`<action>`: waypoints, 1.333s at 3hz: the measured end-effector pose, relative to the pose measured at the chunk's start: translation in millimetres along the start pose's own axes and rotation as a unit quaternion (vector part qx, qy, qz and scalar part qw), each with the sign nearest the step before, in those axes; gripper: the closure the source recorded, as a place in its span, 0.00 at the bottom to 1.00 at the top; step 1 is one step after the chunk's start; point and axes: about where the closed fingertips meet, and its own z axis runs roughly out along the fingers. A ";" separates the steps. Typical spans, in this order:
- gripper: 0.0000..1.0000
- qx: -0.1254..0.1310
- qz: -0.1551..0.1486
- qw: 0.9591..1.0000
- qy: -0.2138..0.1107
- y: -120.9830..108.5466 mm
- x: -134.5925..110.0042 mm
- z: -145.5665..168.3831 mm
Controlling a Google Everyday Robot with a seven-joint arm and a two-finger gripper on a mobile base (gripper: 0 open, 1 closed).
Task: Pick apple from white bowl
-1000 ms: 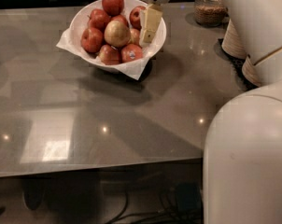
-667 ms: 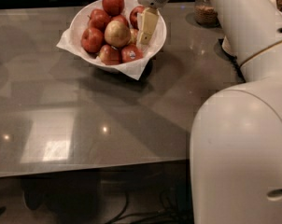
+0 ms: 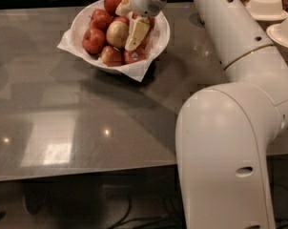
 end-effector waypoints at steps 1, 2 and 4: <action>0.22 -0.008 0.001 1.000 -0.013 -3.6 -2.7 14.2; 0.26 -0.013 0.001 1.000 -0.021 -6.6 -5.9 24.2; 0.69 -0.027 0.001 0.999 -0.019 -2.9 -7.2 23.5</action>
Offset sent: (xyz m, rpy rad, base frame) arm 0.0157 0.0212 -0.0094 0.0319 0.0515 0.0441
